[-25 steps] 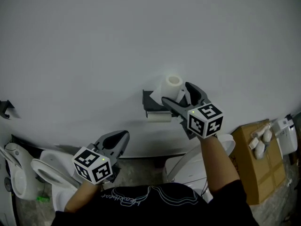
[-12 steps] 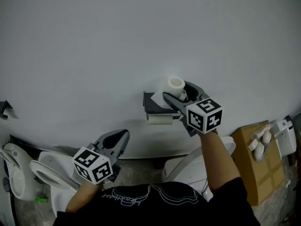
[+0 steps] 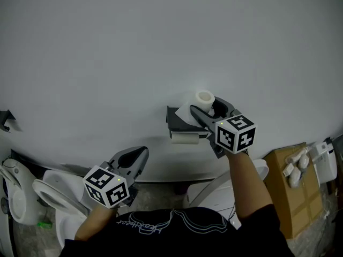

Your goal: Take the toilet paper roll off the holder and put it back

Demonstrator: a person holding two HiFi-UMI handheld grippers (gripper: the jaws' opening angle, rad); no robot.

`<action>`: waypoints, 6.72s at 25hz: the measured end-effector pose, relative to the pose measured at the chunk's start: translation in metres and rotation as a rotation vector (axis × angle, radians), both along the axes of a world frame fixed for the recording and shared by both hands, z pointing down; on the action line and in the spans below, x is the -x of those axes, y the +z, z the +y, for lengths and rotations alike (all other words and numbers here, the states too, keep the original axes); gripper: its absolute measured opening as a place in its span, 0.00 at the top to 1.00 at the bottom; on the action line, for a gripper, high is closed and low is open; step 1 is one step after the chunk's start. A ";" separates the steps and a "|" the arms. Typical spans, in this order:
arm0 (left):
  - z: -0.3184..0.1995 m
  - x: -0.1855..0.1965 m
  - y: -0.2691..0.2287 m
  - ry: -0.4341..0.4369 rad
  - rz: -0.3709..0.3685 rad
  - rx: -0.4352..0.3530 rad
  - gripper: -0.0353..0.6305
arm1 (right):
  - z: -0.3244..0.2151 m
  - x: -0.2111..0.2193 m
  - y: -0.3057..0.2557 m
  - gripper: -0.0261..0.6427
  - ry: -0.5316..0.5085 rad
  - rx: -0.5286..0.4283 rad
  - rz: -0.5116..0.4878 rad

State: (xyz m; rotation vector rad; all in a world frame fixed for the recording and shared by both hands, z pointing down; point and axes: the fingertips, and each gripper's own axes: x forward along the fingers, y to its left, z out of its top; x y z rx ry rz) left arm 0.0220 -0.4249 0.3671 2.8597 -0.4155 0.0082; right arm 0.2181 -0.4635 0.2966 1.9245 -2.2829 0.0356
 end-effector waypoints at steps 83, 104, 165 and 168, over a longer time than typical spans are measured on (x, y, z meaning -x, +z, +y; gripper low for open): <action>0.174 -0.026 0.009 0.052 -0.044 0.065 0.94 | 0.265 0.066 0.088 0.52 -0.116 0.046 -0.173; 0.149 -0.025 0.011 0.062 -0.044 0.087 0.94 | 0.242 0.063 0.086 0.52 -0.099 0.053 -0.192; -0.019 -0.024 0.036 0.054 -0.033 0.138 0.94 | 0.017 -0.010 -0.007 0.52 0.010 -0.077 -0.013; -0.023 -0.023 0.037 0.046 -0.028 0.151 0.94 | 0.014 -0.011 -0.002 0.52 0.014 -0.071 -0.017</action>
